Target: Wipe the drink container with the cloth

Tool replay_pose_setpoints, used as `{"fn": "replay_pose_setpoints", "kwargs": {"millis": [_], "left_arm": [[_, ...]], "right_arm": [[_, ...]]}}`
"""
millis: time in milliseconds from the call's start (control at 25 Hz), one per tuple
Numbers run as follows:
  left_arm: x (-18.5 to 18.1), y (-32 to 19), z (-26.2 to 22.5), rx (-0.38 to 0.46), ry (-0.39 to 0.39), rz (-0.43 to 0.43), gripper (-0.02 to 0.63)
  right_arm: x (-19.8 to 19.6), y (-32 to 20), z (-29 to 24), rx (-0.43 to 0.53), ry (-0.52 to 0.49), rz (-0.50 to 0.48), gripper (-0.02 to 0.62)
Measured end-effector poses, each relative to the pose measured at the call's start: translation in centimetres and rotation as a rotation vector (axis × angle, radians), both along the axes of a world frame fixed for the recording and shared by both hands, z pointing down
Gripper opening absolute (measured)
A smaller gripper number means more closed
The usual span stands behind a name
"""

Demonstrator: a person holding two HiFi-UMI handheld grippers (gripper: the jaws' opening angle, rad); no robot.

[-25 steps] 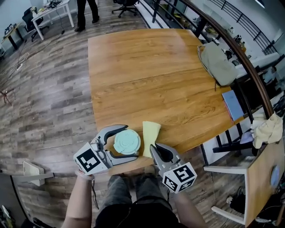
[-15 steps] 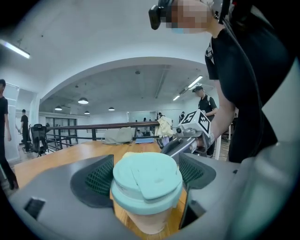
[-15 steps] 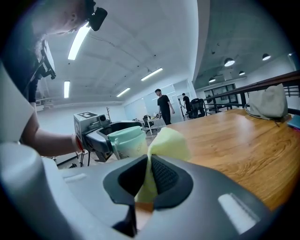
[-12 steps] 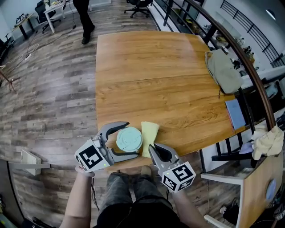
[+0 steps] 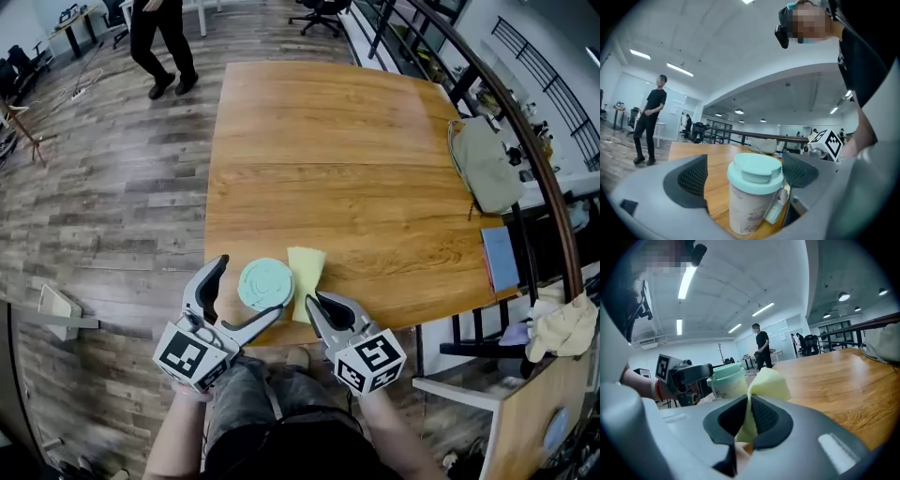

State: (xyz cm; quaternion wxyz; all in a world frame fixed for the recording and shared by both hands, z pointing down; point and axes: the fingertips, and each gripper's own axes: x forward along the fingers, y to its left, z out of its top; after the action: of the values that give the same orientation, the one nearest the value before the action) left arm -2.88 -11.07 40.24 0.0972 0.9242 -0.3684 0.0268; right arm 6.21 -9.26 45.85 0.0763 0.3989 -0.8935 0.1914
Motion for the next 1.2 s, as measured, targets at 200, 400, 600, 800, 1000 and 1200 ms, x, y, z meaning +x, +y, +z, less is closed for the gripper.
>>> {"fn": "replay_pose_setpoints", "kwargs": {"millis": [200, 400, 600, 800, 1000, 1200], "left_arm": [[-0.3, 0.3, 0.0, 0.007, 0.008, -0.141, 0.477], [0.4, 0.8, -0.1, 0.022, -0.090, -0.173, 0.477], [0.9, 0.8, -0.2, 0.005, -0.101, -0.272, 0.477], [1.0, 0.2, -0.1, -0.004, -0.111, -0.351, 0.477], [2.0, -0.8, 0.4, 0.015, -0.140, -0.384, 0.477], [2.4, -1.7, 1.5, 0.000, -0.172, -0.402, 0.479]], "right_arm": [[-0.4, -0.4, 0.3, -0.003, -0.006, -0.051, 0.029], [-0.6, -0.8, 0.5, -0.005, -0.009, -0.086, 0.029], [0.0, -1.0, 0.9, -0.013, -0.014, -0.104, 0.029], [0.1, -1.1, 1.2, -0.014, -0.013, -0.106, 0.029], [0.4, -1.2, 1.4, -0.015, -0.012, -0.099, 0.029], [0.5, -1.1, 1.5, -0.021, -0.011, -0.097, 0.029]]}}
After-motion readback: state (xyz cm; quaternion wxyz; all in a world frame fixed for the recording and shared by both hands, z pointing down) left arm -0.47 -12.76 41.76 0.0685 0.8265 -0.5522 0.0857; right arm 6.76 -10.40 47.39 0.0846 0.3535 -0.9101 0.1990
